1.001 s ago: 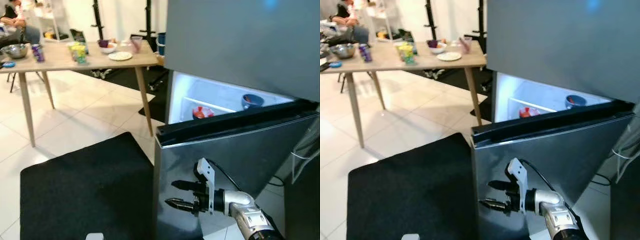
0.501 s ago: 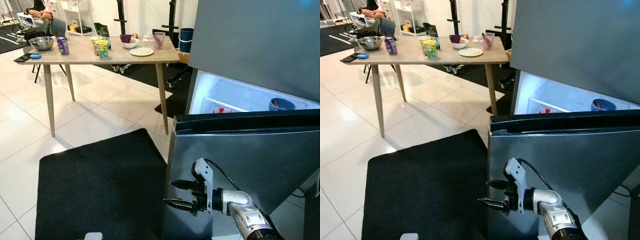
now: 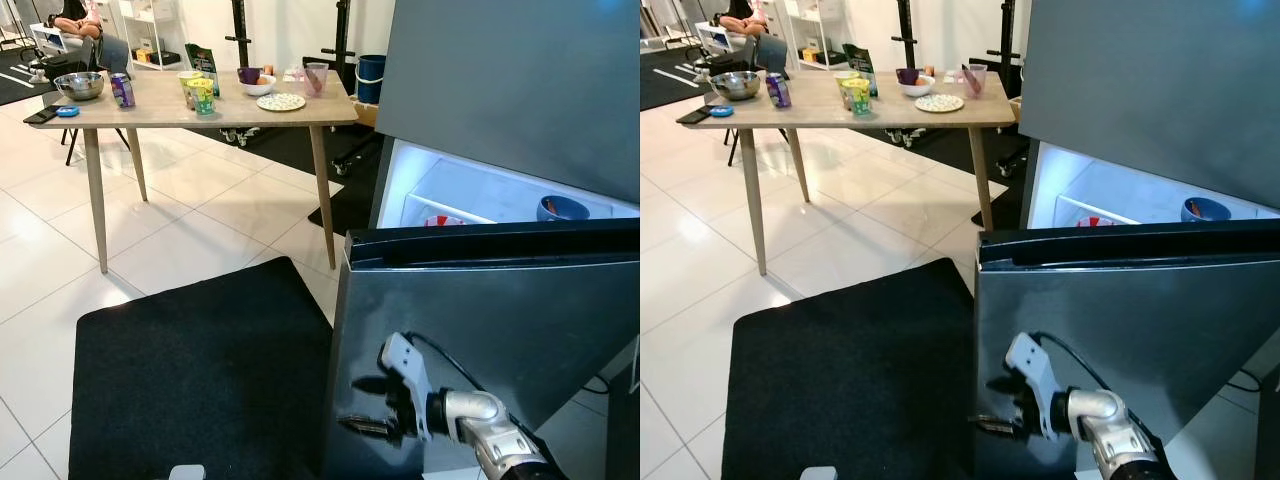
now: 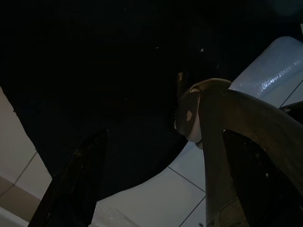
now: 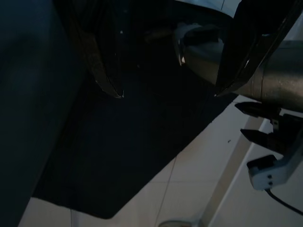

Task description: Restocking fridge

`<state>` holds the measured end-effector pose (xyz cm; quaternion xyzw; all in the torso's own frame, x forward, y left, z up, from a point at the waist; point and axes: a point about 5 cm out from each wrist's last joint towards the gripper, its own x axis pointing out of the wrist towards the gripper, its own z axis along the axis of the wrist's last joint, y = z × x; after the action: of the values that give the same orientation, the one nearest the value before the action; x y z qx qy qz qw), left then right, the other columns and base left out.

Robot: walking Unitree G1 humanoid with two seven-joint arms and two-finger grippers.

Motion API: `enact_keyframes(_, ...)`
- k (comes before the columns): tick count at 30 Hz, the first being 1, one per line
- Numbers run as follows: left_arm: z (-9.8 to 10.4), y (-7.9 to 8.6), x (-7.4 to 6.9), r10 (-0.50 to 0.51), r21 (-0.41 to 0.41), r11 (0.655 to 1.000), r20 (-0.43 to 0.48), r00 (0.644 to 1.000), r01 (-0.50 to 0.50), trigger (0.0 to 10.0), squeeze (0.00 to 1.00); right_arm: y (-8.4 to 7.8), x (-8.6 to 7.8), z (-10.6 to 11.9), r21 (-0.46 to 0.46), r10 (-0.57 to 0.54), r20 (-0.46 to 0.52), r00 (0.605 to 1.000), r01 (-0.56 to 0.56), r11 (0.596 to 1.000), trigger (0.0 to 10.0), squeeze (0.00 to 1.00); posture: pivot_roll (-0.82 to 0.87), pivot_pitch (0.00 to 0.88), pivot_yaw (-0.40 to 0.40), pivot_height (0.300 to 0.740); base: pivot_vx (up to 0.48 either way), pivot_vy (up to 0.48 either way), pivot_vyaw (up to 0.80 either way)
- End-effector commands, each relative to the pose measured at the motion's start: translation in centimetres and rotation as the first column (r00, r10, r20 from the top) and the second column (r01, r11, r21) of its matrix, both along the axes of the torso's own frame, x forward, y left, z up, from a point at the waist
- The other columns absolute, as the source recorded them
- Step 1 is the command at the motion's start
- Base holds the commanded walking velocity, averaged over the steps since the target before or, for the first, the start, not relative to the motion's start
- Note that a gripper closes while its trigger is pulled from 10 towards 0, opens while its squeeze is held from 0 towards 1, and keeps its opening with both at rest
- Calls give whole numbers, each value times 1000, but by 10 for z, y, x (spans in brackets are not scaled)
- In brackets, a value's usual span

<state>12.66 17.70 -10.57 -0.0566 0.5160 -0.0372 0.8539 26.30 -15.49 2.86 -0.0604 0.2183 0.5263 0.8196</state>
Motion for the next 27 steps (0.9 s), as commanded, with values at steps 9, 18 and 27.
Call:
enact_keyframes(9, -5, -7, -14, -21, -12, 1000, -63, 998, 20, 10000, 0, 0, 6, -3, -58, -34, 54, 998, 37, 998, 10000, 0, -63, 24, -21, 740, 0, 0, 0)
enact_keyframes(18, -6, -8, -14, -22, -12, 1000, -66, 998, 21, 10000, 0, -15, 7, -19, -244, -117, 88, 989, 135, 960, 10000, 0, -63, 25, -21, 740, 0, 0, 0)
enact_keyframes(27, -5, -7, -14, -19, -9, 1000, -64, 998, 18, 10000, 0, -20, 1, -32, -326, -127, 96, 987, 152, 933, 10000, 0, -62, 25, -20, 740, 0, 0, 0)
